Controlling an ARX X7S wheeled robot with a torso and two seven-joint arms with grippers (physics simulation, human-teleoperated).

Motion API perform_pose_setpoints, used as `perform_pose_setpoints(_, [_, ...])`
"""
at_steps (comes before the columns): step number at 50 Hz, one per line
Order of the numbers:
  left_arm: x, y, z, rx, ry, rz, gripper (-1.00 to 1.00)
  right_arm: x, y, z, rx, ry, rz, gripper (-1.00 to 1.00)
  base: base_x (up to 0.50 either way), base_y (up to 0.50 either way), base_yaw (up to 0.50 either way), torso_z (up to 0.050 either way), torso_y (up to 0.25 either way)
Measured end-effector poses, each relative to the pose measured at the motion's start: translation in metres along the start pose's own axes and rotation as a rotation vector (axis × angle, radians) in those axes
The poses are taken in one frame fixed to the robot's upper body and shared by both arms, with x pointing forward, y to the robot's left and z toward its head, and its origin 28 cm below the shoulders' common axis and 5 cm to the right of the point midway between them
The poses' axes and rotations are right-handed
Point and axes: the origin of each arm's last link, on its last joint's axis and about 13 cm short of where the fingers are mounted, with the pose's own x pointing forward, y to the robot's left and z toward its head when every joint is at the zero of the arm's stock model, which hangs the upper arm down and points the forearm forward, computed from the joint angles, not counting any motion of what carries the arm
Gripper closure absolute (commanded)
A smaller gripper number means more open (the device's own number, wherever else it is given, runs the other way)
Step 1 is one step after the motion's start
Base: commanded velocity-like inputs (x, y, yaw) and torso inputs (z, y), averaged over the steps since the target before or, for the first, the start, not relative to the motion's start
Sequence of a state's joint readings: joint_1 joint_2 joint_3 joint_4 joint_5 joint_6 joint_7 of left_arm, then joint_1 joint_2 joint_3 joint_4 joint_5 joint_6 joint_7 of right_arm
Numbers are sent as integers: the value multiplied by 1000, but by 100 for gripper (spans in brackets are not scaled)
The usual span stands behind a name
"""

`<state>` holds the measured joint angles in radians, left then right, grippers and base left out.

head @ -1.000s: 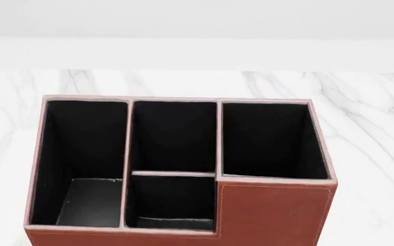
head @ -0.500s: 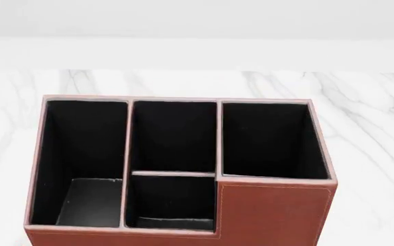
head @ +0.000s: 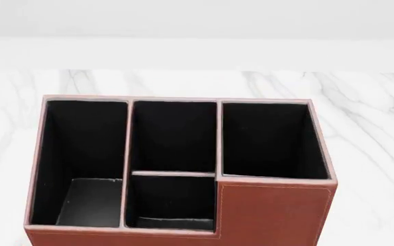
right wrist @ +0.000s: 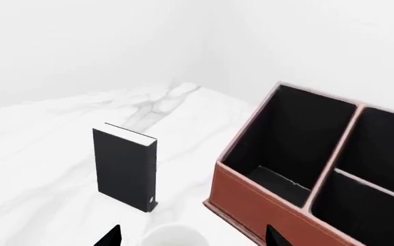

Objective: Pick up the yellow and white mug and place it to the right of the caddy.

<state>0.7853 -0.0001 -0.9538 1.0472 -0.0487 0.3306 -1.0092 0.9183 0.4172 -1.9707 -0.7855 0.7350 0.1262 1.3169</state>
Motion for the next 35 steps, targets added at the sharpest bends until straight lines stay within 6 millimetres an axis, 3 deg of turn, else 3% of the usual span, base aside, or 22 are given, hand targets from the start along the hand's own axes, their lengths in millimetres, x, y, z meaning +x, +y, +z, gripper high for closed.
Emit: perform_pose_setpoints(35, [0, 0, 0, -6, 3, -5, -100, 5, 1, -25, 62, 86, 9, -100, 0, 0, 0, 0, 0])
